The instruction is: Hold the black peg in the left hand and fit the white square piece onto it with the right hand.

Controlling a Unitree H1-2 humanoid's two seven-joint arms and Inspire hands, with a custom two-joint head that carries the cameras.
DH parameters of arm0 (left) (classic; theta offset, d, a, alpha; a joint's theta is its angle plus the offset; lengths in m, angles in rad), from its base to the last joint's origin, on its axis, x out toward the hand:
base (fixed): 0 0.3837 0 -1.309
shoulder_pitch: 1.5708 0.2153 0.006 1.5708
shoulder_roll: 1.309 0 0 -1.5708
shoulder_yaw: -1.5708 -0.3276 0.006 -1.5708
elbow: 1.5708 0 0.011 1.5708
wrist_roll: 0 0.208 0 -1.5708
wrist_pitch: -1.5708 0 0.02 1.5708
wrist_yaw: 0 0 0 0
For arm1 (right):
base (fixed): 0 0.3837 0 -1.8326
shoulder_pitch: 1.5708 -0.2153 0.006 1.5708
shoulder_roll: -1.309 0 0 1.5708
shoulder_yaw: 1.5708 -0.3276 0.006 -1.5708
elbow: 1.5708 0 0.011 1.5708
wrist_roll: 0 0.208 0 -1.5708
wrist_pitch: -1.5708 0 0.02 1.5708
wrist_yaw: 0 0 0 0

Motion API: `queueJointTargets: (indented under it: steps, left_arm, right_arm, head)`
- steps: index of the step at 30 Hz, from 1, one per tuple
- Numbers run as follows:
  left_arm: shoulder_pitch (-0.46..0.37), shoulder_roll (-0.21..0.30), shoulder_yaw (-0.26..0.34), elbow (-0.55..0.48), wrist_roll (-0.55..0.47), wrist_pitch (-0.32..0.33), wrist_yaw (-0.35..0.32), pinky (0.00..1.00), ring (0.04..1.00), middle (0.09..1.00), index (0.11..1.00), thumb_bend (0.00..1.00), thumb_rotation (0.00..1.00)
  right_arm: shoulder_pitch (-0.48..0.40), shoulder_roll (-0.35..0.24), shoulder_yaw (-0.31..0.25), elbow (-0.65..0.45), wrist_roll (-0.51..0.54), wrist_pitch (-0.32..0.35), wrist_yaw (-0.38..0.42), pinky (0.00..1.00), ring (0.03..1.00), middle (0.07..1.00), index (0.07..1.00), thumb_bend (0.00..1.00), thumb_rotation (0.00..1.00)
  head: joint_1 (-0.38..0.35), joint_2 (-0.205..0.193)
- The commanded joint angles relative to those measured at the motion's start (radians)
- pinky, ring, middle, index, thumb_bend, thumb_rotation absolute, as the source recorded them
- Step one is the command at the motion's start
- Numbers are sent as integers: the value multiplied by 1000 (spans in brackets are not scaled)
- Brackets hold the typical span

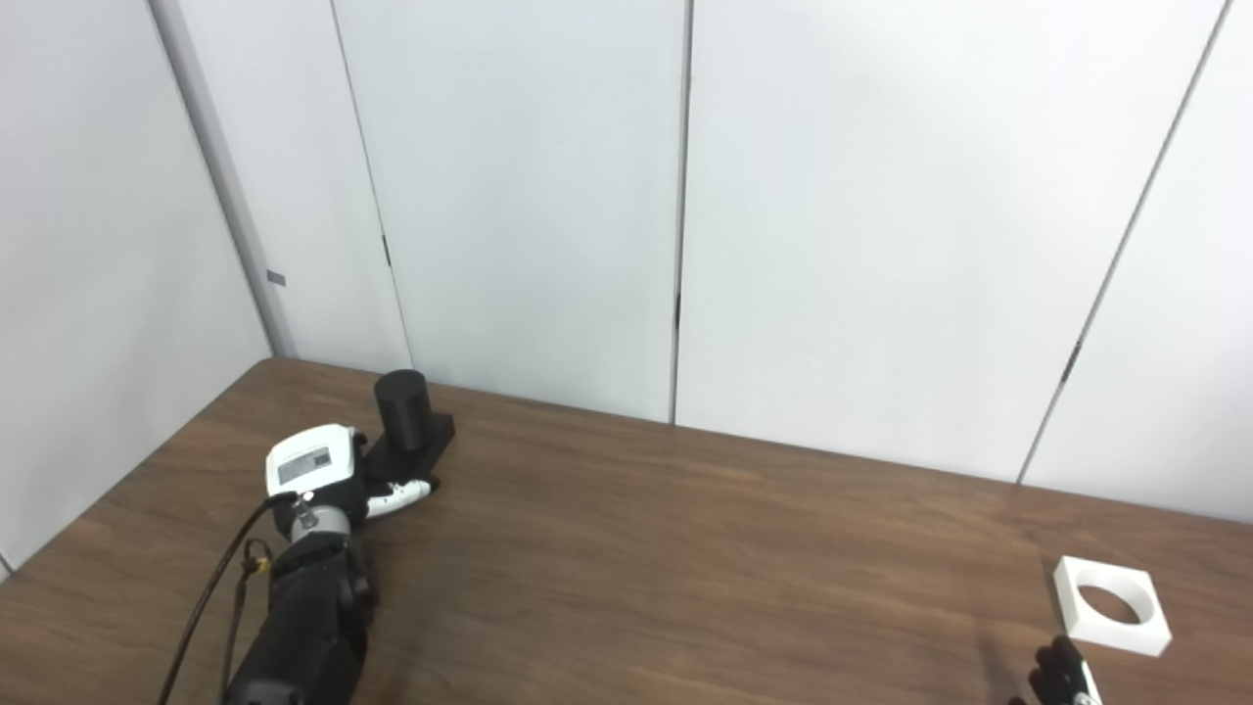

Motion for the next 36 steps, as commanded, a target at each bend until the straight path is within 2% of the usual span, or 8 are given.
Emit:
queueJointTargets:
  steps: [1, 6, 18, 24, 28, 36]
  left_arm:
    - [-71, 31, -7, -4, 19, 1, 31, 893, 923, 903, 830, 818, 728]
    - [-75, 33, -15, 6, 21, 1, 26, 908, 931, 907, 835, 821, 753]
    - [-82, 36, -11, 27, 26, 2, 17, 905, 933, 897, 816, 810, 732]
    - [-85, 32, -1, 35, 21, 1, 38, 898, 927, 889, 768, 744, 600]
    - [-79, 36, -9, 34, 0, 1, 71, 873, 914, 866, 687, 729, 503]
    - [-72, 46, -21, 41, -31, 2, 97, 871, 907, 838, 611, 671, 386]
  right_arm:
    - [37, 39, 10, 21, 5, -17, -1, 957, 999, 987, 997, 604, 975]
    - [39, 42, 9, 15, 5, -11, -6, 965, 1000, 985, 998, 601, 977]
    - [36, 40, 11, 19, 11, -10, -1, 970, 1000, 988, 998, 589, 989]
    - [38, 39, 12, 16, 5, -6, -3, 974, 1000, 995, 1000, 585, 999]
    - [39, 36, 12, 12, 3, -7, -2, 972, 1000, 995, 1000, 592, 998]
    - [39, 36, 11, 13, 3, -10, -4, 959, 994, 984, 999, 594, 982]
  head:
    - [1, 2]
    - [1, 3]
    - [1, 3]
    - [1, 3]
    - [1, 8]
    - [-1, 11]
